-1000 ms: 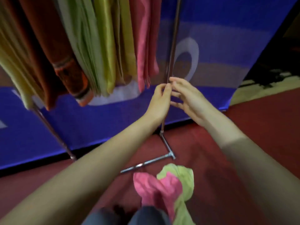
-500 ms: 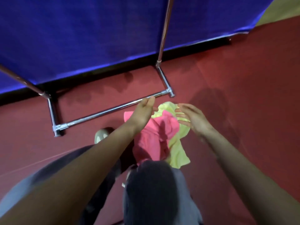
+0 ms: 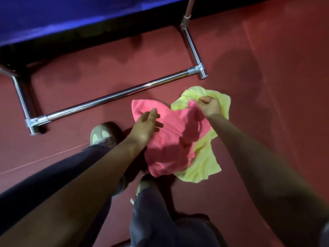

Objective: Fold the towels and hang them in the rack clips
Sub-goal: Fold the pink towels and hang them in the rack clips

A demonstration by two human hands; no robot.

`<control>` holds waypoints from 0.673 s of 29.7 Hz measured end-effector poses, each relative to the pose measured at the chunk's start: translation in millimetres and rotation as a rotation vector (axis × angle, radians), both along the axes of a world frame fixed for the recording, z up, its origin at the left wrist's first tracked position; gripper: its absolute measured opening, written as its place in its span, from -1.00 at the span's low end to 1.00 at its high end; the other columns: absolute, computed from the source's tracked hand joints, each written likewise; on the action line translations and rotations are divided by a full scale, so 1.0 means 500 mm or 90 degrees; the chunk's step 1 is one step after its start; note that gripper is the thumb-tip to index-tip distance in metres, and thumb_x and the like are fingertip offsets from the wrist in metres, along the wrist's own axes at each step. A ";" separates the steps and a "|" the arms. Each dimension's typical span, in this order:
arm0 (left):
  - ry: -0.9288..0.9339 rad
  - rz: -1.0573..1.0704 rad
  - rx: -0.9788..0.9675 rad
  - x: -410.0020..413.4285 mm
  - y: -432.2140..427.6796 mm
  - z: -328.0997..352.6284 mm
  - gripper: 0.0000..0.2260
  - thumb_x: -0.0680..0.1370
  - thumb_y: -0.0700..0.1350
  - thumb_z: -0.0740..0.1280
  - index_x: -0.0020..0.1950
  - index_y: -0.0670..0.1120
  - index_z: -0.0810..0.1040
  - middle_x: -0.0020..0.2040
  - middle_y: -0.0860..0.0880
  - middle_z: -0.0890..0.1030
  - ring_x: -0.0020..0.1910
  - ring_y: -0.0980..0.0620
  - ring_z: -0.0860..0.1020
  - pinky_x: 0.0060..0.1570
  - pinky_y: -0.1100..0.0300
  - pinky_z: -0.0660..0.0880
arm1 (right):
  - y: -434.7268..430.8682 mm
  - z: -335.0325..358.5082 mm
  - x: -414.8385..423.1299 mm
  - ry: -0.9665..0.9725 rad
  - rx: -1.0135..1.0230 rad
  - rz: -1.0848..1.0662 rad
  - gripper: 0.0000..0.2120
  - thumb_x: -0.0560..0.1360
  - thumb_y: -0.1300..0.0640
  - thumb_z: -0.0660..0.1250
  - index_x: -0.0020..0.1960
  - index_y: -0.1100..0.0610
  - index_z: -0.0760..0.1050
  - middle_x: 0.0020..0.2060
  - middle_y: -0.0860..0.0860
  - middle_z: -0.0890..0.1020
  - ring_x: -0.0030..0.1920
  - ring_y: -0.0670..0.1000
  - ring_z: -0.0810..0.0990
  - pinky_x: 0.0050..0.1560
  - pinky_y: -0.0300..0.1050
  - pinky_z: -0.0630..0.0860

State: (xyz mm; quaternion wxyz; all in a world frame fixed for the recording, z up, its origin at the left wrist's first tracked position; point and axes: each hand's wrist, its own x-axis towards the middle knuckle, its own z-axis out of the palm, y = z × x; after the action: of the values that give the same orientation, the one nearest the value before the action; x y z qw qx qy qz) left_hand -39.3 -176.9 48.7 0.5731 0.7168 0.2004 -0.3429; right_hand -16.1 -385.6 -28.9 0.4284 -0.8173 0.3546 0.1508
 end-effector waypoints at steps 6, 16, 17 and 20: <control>0.035 0.037 0.019 -0.025 0.049 -0.042 -0.72 0.61 -0.01 0.01 -0.16 -0.04 0.44 -0.30 -0.01 0.51 -0.33 0.08 0.46 -0.29 0.23 0.38 | 0.023 -0.079 0.015 0.134 -0.127 0.098 -0.74 0.48 0.01 0.26 0.00 0.18 0.57 0.03 0.20 0.63 0.09 0.21 0.55 0.07 -0.03 0.43; 0.036 0.049 -0.032 -0.029 0.040 -0.051 -0.71 0.61 -0.03 0.01 -0.11 -0.11 0.44 -0.29 -0.05 0.52 -0.37 0.06 0.46 -0.50 0.45 0.40 | 0.014 -0.104 0.023 0.216 -0.181 0.173 -0.67 0.41 -0.14 0.31 0.04 0.06 0.55 0.06 0.12 0.62 0.17 0.19 0.51 0.20 0.07 0.42; 0.039 0.050 -0.034 -0.029 0.041 -0.049 -0.72 0.61 -0.03 0.01 -0.13 -0.10 0.44 -0.30 -0.05 0.52 -0.37 0.06 0.46 -0.52 0.47 0.38 | 0.015 -0.102 0.020 0.207 -0.172 0.173 -0.69 0.39 -0.15 0.33 -0.01 0.05 0.56 0.00 0.12 0.63 0.13 0.19 0.53 0.18 0.07 0.44; 0.040 0.044 -0.031 -0.031 0.042 -0.045 -0.72 0.61 -0.03 0.02 -0.15 -0.09 0.45 -0.29 -0.05 0.53 -0.38 0.06 0.46 -0.49 0.43 0.41 | 0.005 -0.093 0.002 0.100 -0.142 0.172 -0.81 0.39 -0.07 0.35 -0.20 0.04 0.49 -0.15 0.16 0.58 -0.02 0.20 0.56 0.05 0.07 0.50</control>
State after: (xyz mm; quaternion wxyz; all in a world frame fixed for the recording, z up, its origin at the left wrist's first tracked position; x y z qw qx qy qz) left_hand -55.0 -156.1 26.4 0.5953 0.6841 0.2345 -0.3502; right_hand -15.2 -383.0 -75.4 0.2818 -0.8857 0.2884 0.2300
